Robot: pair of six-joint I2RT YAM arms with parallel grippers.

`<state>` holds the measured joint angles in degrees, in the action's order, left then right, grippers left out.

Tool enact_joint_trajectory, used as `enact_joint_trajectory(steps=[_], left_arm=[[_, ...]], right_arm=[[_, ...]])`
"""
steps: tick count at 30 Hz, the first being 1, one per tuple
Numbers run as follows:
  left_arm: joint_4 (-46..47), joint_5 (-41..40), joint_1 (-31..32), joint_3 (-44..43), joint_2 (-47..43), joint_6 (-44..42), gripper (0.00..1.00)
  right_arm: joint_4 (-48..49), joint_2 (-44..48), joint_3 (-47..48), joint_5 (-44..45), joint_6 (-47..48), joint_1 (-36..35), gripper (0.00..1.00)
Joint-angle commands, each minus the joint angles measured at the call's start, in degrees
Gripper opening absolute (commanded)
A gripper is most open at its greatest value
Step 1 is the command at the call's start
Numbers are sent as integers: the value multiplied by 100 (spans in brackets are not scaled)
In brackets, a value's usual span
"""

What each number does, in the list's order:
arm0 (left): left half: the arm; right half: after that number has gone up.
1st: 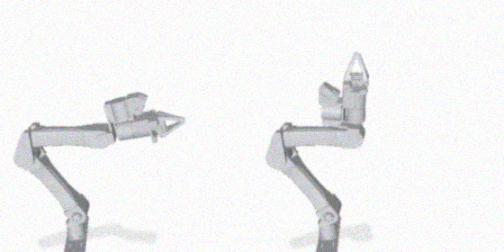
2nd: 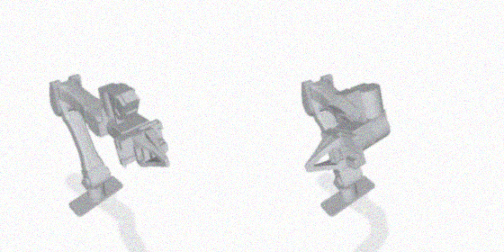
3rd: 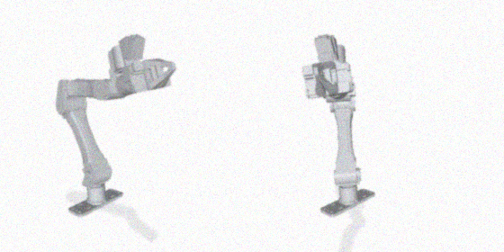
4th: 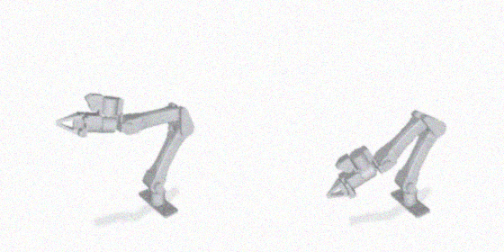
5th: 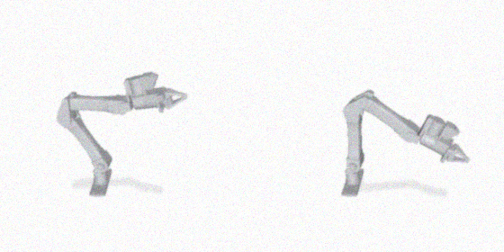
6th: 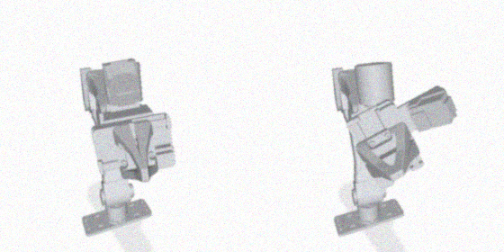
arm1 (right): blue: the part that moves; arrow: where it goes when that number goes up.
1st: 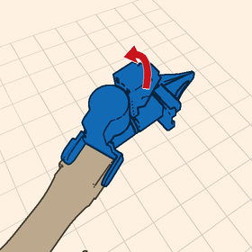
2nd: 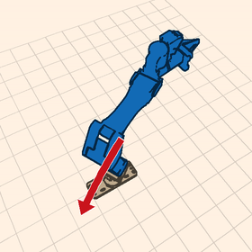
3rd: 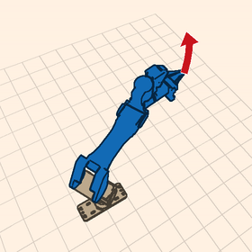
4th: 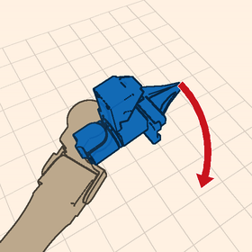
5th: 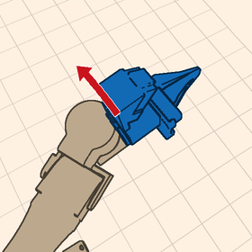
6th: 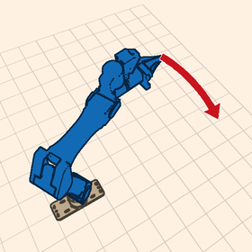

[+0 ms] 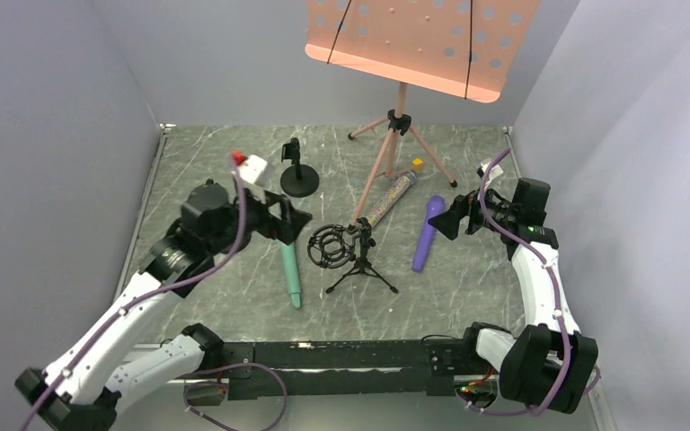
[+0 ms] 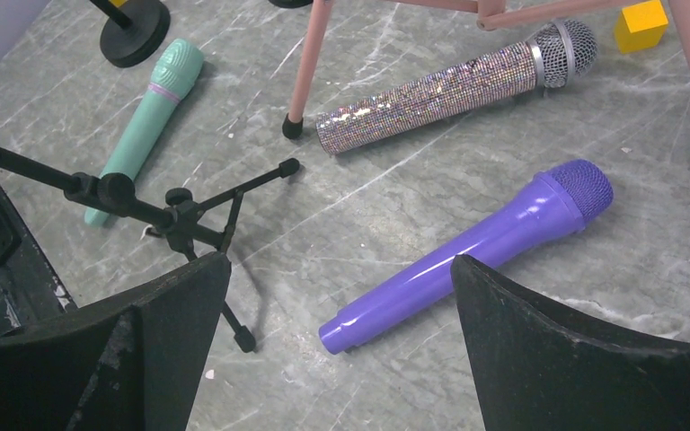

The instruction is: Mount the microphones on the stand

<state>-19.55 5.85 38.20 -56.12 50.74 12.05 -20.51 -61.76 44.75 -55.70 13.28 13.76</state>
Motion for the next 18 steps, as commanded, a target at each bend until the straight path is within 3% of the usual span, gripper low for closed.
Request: enact_joint_trajectory(steps=[1,7,18], left_arm=[[602,1108,-1057,136,-432,972,99],[169,1217,-1731,312,-511,1058,99],[76,974,-1798,1187,-235,1721,99]], right_arm=[[253,-28,159,121,-208,-26,100],[566,-54,85,502,-759,-15,100],[777,-360,119,1068,-1455,-14,100]])
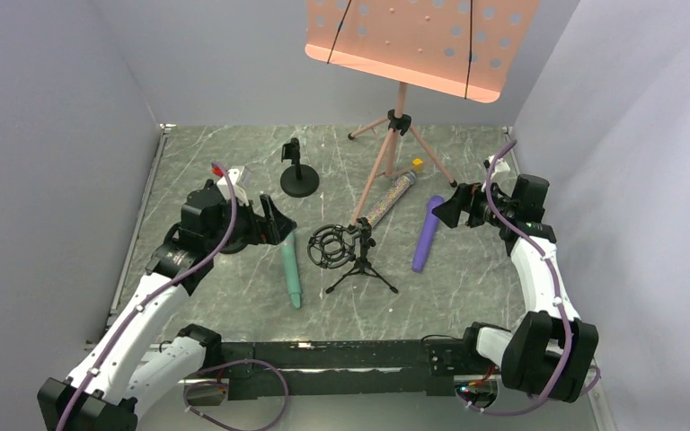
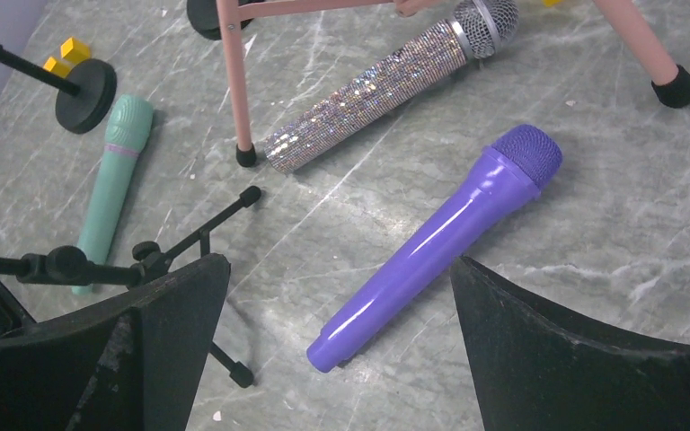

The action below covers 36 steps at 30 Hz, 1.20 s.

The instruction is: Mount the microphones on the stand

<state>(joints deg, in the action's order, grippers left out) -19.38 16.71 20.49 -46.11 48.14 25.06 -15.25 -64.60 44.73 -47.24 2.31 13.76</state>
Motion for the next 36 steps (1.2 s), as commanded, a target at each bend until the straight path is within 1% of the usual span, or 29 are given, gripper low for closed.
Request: enact_joint_trajectory(steps=[1,6,11,15,19,24,26,31,34,36], left_arm=[[40,-192,-28,217,78,489,99],[-209,-360,-34,163,591,723,99],[-582,-939,35,20,1166,1200,99],[-694,-1164,326,-161,1671,1213,99],[-783,-1572,642,-375,2149,1208,99],[-1297,-2189,1009,-918,2896,1262,99],[-1295,-2271,1089,-1013,3128,1264,99],[-1213,-2254,1125,-1090,3388,1215,99],[-1096,-2093,1139,-1085,3379,973,99],[-961,-2008,1141,-1023,3245,731,99]], right_arm=[[255,-99,123,222,-406,-14,100],[298,-112,106,237,-450,-14,100],[279,-119,108,242,-445,-18,100],[276,-103,106,223,-433,-14,100],[269,-79,106,218,-429,-20,100],[251,-54,106,227,-389,-11,100],[254,-38,106,223,-389,-14,100],[263,-29,98,220,-401,-14,100],[369,-65,32,85,-545,-14,100],[508,-163,-40,-193,-788,-16,100]])
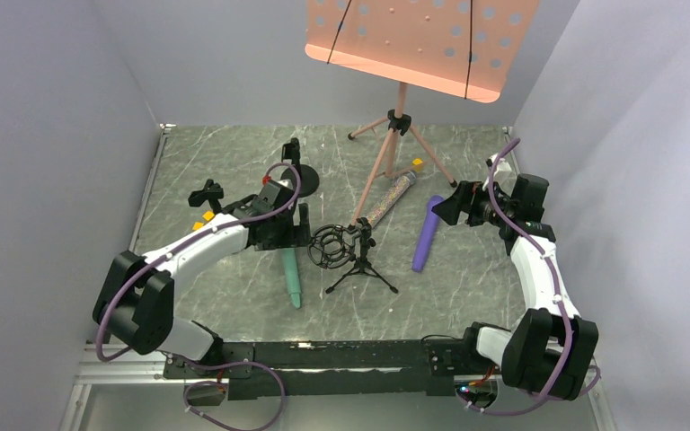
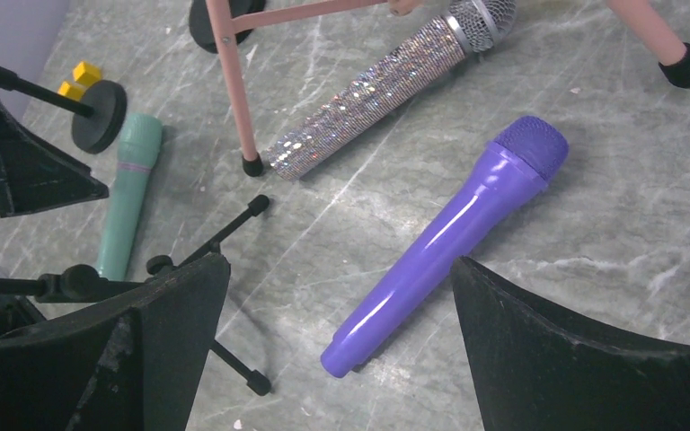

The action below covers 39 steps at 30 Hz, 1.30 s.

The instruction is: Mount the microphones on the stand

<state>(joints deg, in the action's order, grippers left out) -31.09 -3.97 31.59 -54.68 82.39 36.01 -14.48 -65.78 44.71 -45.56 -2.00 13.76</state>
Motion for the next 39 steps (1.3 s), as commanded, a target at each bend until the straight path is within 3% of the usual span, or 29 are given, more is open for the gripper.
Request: enact_joint_trajectory(steps=[1,7,15,19,25,32,39], left_arm=[[297,92,25,-114,-273,-490,99],[975,498,19,359,-1137,-916,99],[1070,474,21,789,-2181,-899,99],[968,490,19,961,-2630,-845,99],[653,448,20,984,-3066,-701,99],[444,431,22,963,-3321,-619,99],[320,432,22,981,-3505,-621,99]], right_arm=[[502,-105,-67,-483,-498,-25,100],[1120,-251,-294,-368,-1160,-391,100],[1035,-697,86,2615,-2531,-2108,100],[1303,-1181,255,3288,-3114,-2554,100],[1844,-1803,498,5102,-3546,-3486,100],[1678,-2788,1019,6482,-4253,-3783,98],[1702,-3315,1206,6905,-4592,-3923,94]])
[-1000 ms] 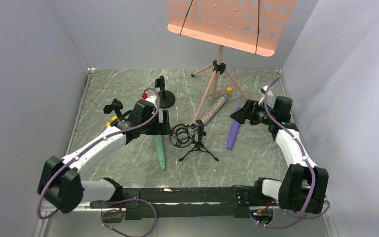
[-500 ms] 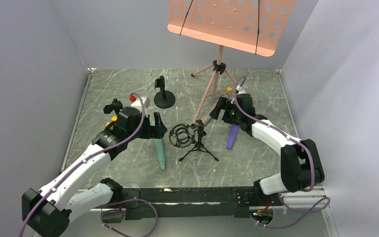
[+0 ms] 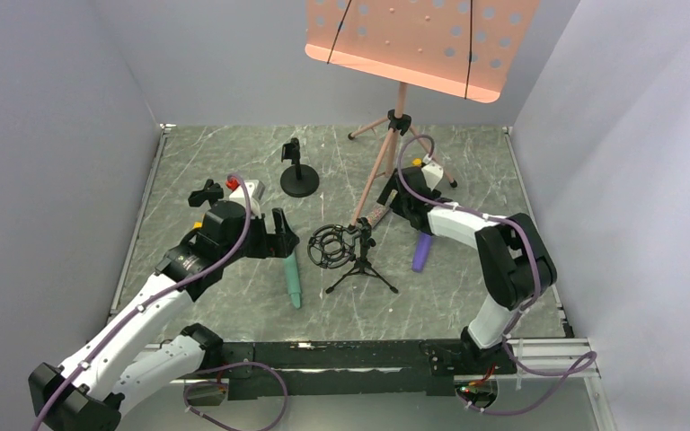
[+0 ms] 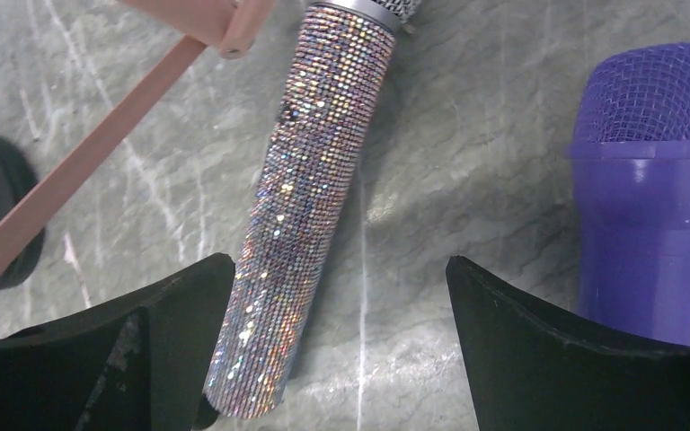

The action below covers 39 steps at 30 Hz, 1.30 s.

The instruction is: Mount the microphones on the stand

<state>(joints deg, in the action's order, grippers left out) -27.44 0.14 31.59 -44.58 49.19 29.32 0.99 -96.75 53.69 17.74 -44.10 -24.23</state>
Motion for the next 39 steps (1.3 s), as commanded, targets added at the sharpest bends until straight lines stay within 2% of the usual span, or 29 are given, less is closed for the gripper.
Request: enact_joint_trajectory(steps=[1,8,11,14,19,22,27,31,35,37,39], left_arm=[[-53,9,18,-40,-190,47,99],[-63,4,19,-69,-181,63,99],[-74,3,18,-52,-212,73,99],[-92,4,16,-17,-289,89,99],[-70,19,15,98,-431,143,99],[-48,36,14,137,-485,165,99],[-12,95,22,176,-565,192,99],[41,162,20,191,-586,225,99],[51,243,16,186,-648,256,99],[32,266,18,179,-700,266,99],[16,267,15,170,-762,267,99]], right_arm=[[102,-327,399,604,-365,-157,93],[-401,-886,882,541,-383,-249,93],[-638,-1025,994,538,-411,-246,90],[-899,-1045,1000,504,-388,-225,83],[-1068,-934,888,444,-237,-67,64],[-1123,-808,773,384,-116,32,58],[-1315,-636,624,70,149,166,42],[-1403,-591,477,-249,192,245,39],[-1379,-565,353,-423,236,286,41],[-1308,-457,292,-513,339,302,33],[-1151,-248,185,-683,519,305,19]])
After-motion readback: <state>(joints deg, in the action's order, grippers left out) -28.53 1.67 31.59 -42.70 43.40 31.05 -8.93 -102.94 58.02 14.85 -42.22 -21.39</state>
